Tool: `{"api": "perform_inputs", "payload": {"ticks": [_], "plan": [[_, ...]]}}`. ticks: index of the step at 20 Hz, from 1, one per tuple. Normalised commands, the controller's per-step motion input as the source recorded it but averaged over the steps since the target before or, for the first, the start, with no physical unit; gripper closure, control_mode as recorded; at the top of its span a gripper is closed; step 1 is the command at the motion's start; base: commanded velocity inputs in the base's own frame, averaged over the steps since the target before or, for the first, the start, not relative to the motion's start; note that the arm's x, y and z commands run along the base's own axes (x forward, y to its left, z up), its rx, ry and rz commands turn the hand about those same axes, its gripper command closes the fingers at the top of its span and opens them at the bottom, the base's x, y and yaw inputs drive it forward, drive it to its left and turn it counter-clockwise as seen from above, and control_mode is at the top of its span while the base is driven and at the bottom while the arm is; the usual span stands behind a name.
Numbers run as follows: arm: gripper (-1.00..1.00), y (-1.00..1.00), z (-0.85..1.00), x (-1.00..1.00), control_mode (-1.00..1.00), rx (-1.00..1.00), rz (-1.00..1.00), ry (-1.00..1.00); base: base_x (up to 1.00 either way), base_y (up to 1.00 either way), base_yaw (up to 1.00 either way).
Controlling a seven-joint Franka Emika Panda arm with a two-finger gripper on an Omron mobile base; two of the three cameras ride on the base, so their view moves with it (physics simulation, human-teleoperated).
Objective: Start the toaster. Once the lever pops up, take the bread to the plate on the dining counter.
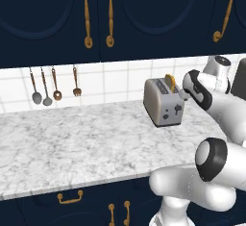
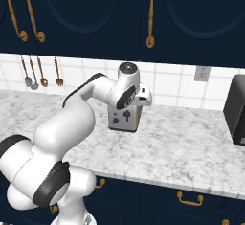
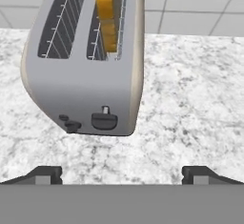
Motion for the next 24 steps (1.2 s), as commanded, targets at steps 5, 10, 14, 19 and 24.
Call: {"api": "perform_inputs", "payload": {"ticks": [5,10,14,19,24], "plan": [[-1.00,-0.01,-0.09,0.23,-1.00,0.00,-0.03,0.00,0.00,0.00,0.00],[-1.00,0.00,-0.31,0.13,-1.00,0.00,-0.03,0.00,0.00,0.00,0.00],[-1.00,0.00,-0.42,0.00,-1.00,0.00,0.00,0.00,0.00,0.00,0.00],[-1.00,0.00,-0.32,0.00,-1.00,0.00,0.00,0.00,0.00,0.00,0.00],[-1.00,0.00,-0.09,0.07,-1.00,0.00,-0.01,0.00,0.00,0.00,0.00]]}}
